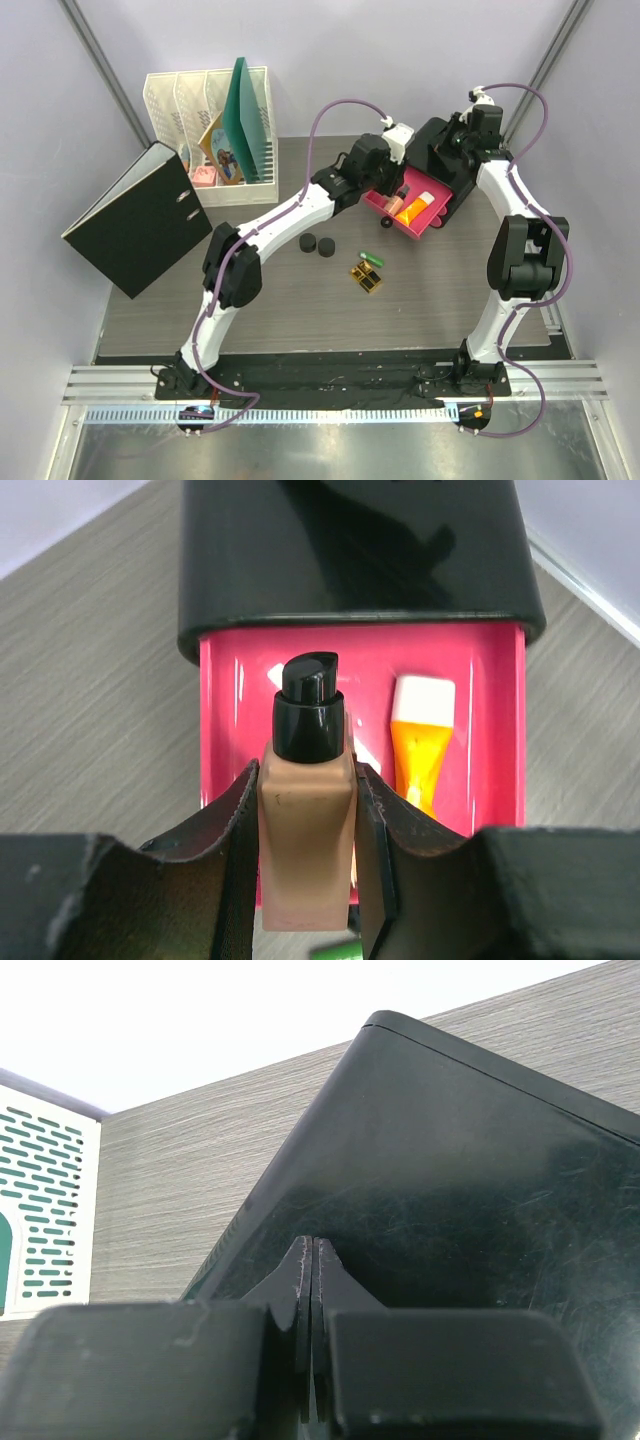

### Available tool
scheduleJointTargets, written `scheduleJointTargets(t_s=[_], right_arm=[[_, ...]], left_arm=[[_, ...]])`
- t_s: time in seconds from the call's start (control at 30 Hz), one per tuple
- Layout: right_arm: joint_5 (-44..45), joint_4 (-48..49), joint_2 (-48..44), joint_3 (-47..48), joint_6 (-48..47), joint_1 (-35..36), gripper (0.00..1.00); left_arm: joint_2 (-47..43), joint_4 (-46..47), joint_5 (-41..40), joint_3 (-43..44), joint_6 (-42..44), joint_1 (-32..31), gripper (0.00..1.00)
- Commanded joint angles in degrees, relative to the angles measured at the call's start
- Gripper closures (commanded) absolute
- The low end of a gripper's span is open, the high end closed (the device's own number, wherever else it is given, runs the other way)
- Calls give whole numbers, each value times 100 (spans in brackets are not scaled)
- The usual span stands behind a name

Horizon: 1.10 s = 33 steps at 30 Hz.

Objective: Organize the makeup

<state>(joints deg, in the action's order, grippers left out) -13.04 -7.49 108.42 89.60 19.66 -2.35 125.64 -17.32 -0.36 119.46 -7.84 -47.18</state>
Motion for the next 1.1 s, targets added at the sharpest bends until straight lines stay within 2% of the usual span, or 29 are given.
scheduleJointTargets(t_s=[0.0, 0.13, 0.2, 0.23, 0.33, 0.37, 0.47, 0.53, 0.57, 0.67, 0.87, 1.07], right_arm=[[144, -2266, 786, -619, -261, 59, 99], [144, -2284, 803, -593, -252, 59, 99], [135, -2275, 812, -584, -252, 59, 99], [126, -2275, 821, -576, -252, 59, 99], [117, -2275, 821, -575, -243, 59, 99], [109, -2275, 830, -575, -243, 59, 99], [91, -2275, 830, -584, -235, 59, 99], [108, -2275, 830, -584, -243, 68, 99], [108, -2275, 830, -584, -235, 59, 99], [100, -2275, 830, -576, -235, 68, 99], [100, -2275, 847, -575, -243, 68, 99], [126, -2275, 830, -575, -243, 68, 99]], left_arm=[[153, 774, -236, 227, -113, 51, 100], [250, 783, -122, 131, -183, 77, 100], [250, 792, -122, 52, -192, 86, 96], [259, 792, -140, -10, -175, 77, 88], [285, 800, -227, -45, -174, 86, 75], [294, 827, -245, -46, -174, 86, 63], [312, 906, -236, -10, -209, 86, 44], [303, 932, -167, 7, -218, 86, 38], [285, 941, -149, 7, -236, 86, 30], [189, 941, -96, 7, -219, 86, 24], [-328, 748, -209, -45, -43, 103, 23], [-1242, 634, -96, -1002, -288, 288, 21]])
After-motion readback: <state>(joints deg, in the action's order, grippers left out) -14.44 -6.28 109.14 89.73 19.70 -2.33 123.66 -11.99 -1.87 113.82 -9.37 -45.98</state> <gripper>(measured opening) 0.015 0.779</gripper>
